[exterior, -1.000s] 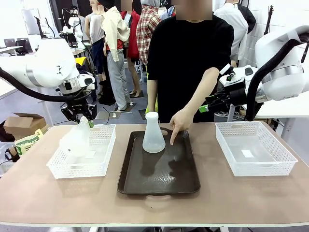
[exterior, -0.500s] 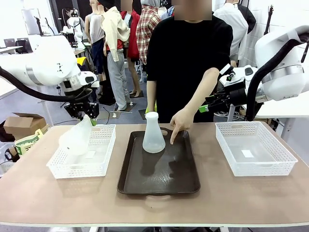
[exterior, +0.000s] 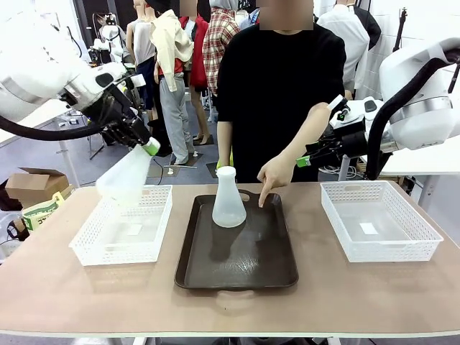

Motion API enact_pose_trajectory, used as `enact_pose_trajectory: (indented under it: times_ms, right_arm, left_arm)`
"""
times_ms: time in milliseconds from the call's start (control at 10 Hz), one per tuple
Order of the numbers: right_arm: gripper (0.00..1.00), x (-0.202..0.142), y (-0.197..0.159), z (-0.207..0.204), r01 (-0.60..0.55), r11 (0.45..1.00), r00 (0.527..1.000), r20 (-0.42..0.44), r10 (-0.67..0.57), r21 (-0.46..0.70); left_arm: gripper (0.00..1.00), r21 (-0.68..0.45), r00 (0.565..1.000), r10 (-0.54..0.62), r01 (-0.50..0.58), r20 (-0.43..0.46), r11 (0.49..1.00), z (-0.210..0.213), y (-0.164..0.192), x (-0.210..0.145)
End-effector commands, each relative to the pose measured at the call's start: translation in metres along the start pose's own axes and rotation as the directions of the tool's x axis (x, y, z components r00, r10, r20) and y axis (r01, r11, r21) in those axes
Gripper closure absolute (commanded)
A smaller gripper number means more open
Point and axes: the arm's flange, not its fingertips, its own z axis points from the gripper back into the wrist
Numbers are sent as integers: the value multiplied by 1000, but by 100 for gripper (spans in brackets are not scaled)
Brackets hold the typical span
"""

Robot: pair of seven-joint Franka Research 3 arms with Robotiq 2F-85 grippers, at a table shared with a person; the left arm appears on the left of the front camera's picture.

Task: Prepare the laboratory tools.
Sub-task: Place the picked Big flask upright in the Handle tray as directed by the person.

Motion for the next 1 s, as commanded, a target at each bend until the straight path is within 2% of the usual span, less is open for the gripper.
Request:
enact_pose_trajectory:
  times_ms: [0,100,200,300,500,600,700,900]
  right_arm:
    - [0,2,-1,-1,12,1000,1000,-12,-12,2]
    - [0,2,-1,-1,12,1000,1000,-12,-12,2]
    - [0,2,-1,-1,12,1000,1000,-12,-12,2]
    - [0,2,-1,-1,12,1000,1000,-12,-12,2]
    - [0,2,-1,-1,12,1000,1000,-12,-12,2]
    - [0,2,-1,-1,12,1000,1000,-12,-12,2]
    - [0,2,-1,-1,12,1000,1000,-12,-12,2]
    - [0,2,-1,-1,12,1000,1000,-12,-12,2]
  left_arm:
    - [100,-191,999,-52,52,5,980,-15,-3,-19]
    - [100,-245,985,-105,135,134,960,-18,-18,-24]
    - [100,-250,964,-178,225,197,942,-26,-30,-29]
    - [100,-188,935,-255,304,249,934,-39,-39,-28]
    - [100,-196,900,-305,375,312,906,-54,-56,-31]
    - [100,-206,932,-278,327,234,922,-65,-55,-26]
    - [100,-198,925,-287,339,250,920,-47,-51,-23]
    - [100,-198,925,-287,339,250,920,-47,-51,-23]
